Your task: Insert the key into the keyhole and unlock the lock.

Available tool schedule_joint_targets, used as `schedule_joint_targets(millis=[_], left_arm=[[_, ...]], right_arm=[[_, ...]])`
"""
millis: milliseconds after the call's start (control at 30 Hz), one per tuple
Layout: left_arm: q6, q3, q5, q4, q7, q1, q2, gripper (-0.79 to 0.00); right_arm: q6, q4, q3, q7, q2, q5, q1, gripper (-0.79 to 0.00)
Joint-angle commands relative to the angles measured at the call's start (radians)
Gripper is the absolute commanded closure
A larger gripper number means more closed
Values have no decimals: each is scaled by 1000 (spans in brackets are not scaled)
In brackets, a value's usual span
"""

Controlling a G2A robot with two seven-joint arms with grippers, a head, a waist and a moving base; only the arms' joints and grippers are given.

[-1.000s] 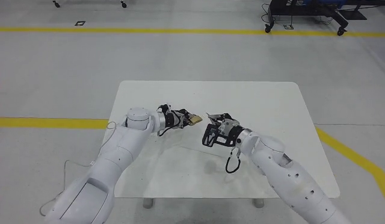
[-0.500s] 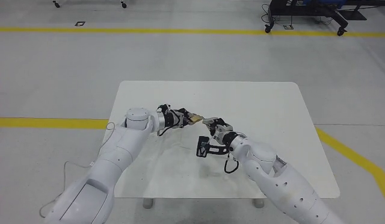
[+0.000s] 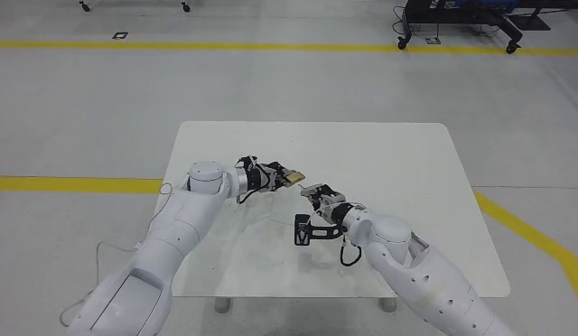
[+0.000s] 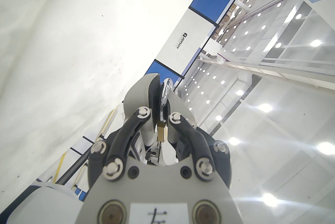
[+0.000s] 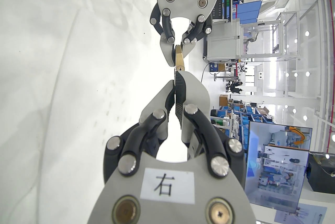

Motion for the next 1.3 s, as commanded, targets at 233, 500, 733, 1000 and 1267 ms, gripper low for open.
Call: schedule_joint_targets(millis=[233, 500, 733, 1000, 1267], left_arm=[[-5, -3, 6, 0, -15, 0, -3, 0], [-3, -5, 17, -4, -25, 2, -3, 0], [-1, -7, 24, -3, -30, 2, -4, 0], [7, -9, 29, -3, -24, 2, -7, 0], [10, -9, 36, -3, -35, 2, -8, 0]], right_arm=[[14, 17, 6, 15, -10, 12, 9, 0], [8, 25, 14, 7, -15, 21, 13, 0], [-2, 31, 8, 13, -20, 9, 19, 0], [-11, 38, -2, 50, -30, -6, 30, 0], [-20, 52, -15, 64, -41, -1, 44, 0]])
